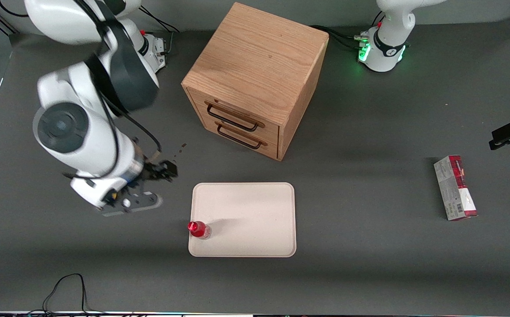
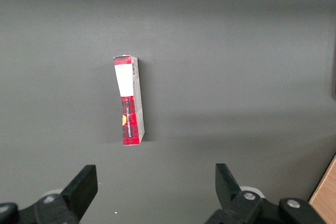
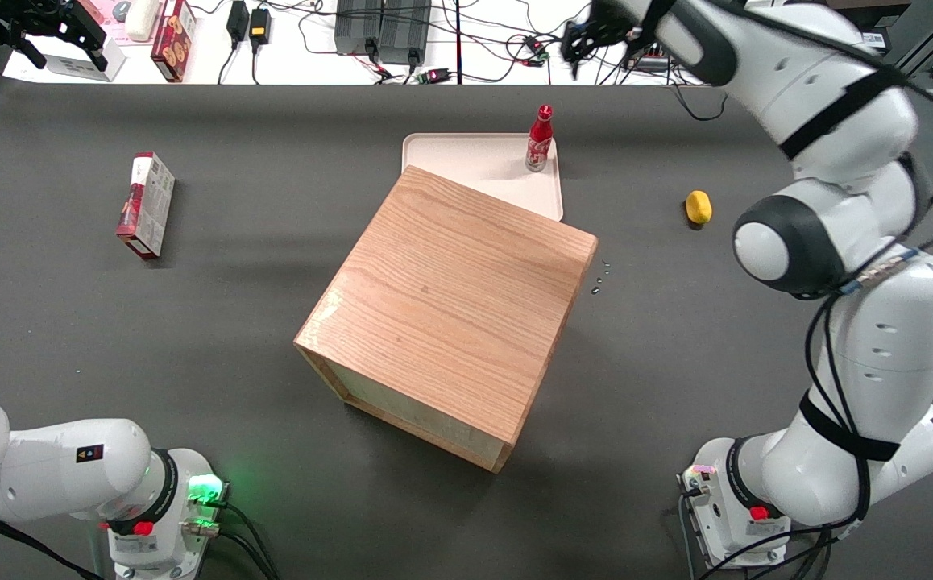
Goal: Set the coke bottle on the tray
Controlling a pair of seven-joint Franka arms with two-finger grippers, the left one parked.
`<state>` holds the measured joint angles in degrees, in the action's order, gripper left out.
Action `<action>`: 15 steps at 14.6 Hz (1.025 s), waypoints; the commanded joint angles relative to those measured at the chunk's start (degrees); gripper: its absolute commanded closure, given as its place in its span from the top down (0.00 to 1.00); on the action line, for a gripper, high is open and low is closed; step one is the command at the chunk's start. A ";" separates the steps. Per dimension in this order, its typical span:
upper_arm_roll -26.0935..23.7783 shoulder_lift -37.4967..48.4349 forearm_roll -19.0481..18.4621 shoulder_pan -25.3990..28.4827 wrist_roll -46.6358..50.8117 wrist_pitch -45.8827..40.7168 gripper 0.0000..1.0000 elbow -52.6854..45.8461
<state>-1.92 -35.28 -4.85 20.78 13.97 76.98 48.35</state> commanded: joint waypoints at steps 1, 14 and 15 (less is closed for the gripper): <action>0.86 4.51 -3.57 -0.13 0.54 -7.17 1.00 1.92; 3.24 30.71 1.16 -15.75 -6.32 6.34 1.00 36.82; 3.24 30.79 1.25 -17.25 -7.19 6.34 1.00 36.47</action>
<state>1.78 -6.34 -5.32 6.93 9.08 81.80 82.94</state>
